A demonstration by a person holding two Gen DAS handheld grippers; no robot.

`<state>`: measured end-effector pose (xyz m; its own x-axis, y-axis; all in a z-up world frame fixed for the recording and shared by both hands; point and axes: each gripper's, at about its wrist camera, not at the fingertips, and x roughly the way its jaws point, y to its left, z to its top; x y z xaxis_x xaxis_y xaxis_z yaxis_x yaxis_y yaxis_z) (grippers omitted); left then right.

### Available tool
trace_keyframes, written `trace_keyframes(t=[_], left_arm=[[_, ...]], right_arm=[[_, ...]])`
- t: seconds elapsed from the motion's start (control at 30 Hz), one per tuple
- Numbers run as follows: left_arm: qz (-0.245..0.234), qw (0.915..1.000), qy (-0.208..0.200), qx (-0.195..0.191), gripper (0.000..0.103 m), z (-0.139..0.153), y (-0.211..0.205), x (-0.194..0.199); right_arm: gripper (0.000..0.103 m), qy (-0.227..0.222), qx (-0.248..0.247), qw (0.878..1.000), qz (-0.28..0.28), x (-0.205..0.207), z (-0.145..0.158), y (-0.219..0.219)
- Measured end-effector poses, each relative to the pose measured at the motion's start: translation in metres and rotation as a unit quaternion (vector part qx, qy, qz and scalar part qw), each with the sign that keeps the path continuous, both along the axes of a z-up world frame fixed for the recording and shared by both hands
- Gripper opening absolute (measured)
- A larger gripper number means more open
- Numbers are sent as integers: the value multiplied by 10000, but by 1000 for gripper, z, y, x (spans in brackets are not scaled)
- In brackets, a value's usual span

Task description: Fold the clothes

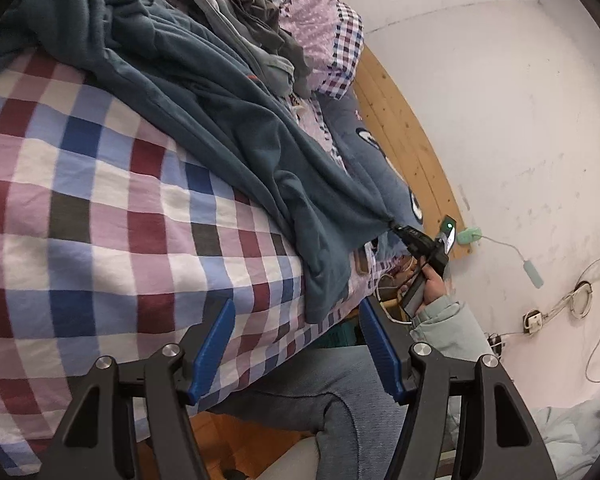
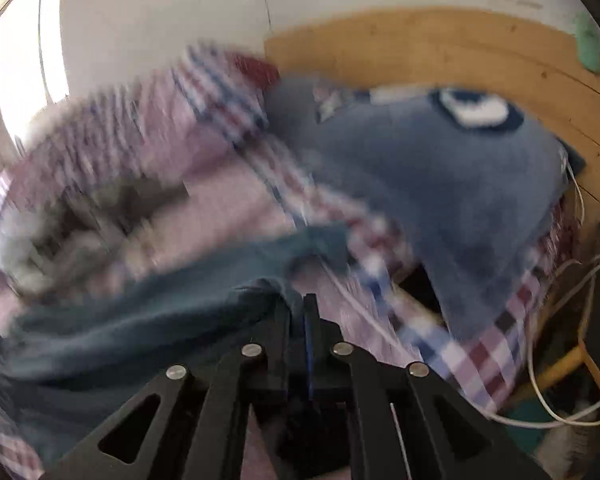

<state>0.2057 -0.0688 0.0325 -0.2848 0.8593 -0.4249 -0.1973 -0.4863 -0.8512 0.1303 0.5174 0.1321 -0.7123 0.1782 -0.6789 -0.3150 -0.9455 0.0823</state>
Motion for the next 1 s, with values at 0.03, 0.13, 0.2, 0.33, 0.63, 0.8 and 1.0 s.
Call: trace_keyframes(t=[0.03, 0.13, 0.2, 0.33, 0.63, 0.8, 1.0], left_arm=[[-30, 10000, 6, -37, 68, 0, 3, 0], [-133, 9998, 54, -133, 68, 2, 12, -1], [-205, 9996, 80, -185, 68, 2, 19, -2], [-430, 9987, 123, -231, 68, 1, 41, -5], [-951, 9951, 135, -253, 68, -9, 132, -12], [-970, 9940, -97, -489, 68, -29, 164, -15], [-949, 9947, -274, -292, 68, -40, 181, -23]], right_arm=[[9, -266, 62, 9996, -23, -2, -8, -2], [27, -410, 146, 9991, -16, 13, -19, -11], [41, -327, 157, 9993, 97, 33, -18, -20], [42, -218, 150, 9962, 832, 76, -10, -50], [49, 807, 1006, 9801, 1508, 148, 25, -137], [55, 1459, 1185, 9732, 1326, 167, 30, -159], [55, 1246, 1246, 9720, 1553, 168, 21, -161]])
